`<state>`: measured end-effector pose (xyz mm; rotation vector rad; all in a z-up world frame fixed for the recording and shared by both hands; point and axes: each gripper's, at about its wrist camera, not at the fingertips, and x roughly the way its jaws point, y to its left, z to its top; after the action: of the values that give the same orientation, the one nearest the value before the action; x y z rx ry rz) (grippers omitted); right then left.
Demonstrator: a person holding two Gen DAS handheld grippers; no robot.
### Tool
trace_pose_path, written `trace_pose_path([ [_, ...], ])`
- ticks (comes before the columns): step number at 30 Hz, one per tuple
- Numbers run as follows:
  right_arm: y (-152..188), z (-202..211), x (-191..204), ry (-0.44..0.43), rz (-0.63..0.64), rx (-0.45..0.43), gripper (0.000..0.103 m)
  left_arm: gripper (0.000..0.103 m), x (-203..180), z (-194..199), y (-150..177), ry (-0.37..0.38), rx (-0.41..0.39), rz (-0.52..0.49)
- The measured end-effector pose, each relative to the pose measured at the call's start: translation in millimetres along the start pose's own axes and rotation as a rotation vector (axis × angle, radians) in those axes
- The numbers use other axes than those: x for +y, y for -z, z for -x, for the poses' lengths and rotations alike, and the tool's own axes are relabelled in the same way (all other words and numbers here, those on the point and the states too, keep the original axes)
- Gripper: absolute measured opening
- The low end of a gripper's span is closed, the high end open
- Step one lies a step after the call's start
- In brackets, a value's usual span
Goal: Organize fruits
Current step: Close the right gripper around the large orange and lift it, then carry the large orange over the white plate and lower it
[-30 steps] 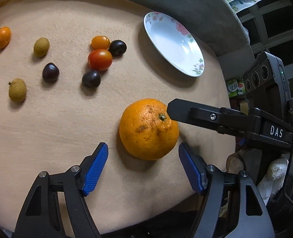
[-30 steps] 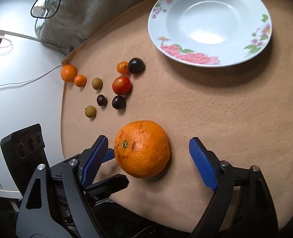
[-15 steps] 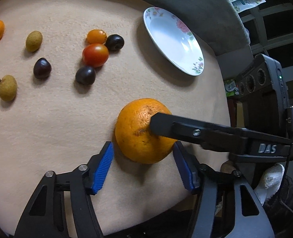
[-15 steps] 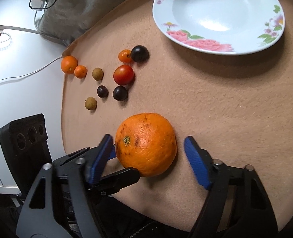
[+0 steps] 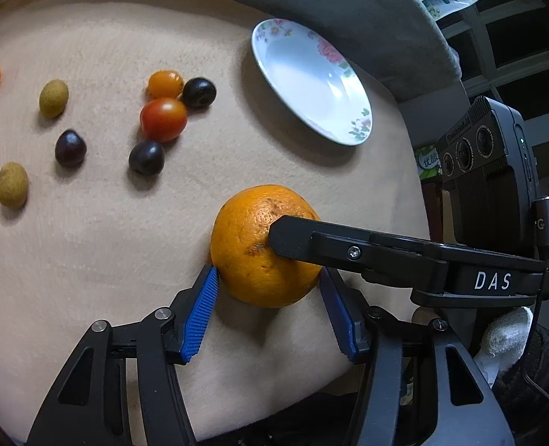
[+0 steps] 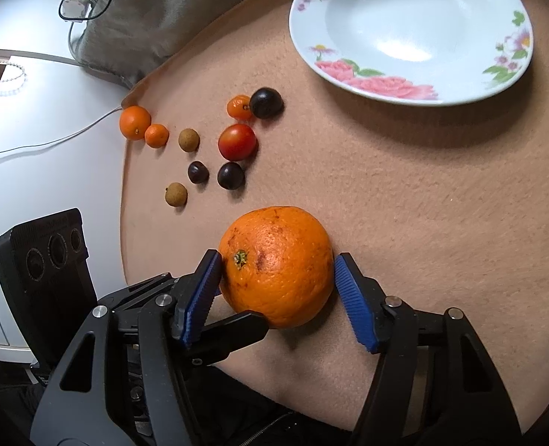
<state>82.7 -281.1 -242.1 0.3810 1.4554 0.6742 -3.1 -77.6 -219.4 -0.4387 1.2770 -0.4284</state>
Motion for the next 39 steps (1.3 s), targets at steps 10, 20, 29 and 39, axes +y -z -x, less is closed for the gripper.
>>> trace_pose_path([
  [10,-15,30,0,0.005,0.002,-0.058,0.066,0.056,-16,8,-17,0.011,-0.035,-0.041],
  [20,-41,50,-2,0.014,-0.003,-0.110,0.066,0.056,-34,7,-47,0.023,-0.062,-0.071],
  [29,-68,66,-16,0.019,-0.003,-0.159,0.066,0.056,-49,-4,-76,0.016,-0.094,-0.094],
  [39,-108,74,-37,0.035,0.031,-0.174,0.066,0.056,-59,-27,-111,0.015,-0.140,-0.070],
])
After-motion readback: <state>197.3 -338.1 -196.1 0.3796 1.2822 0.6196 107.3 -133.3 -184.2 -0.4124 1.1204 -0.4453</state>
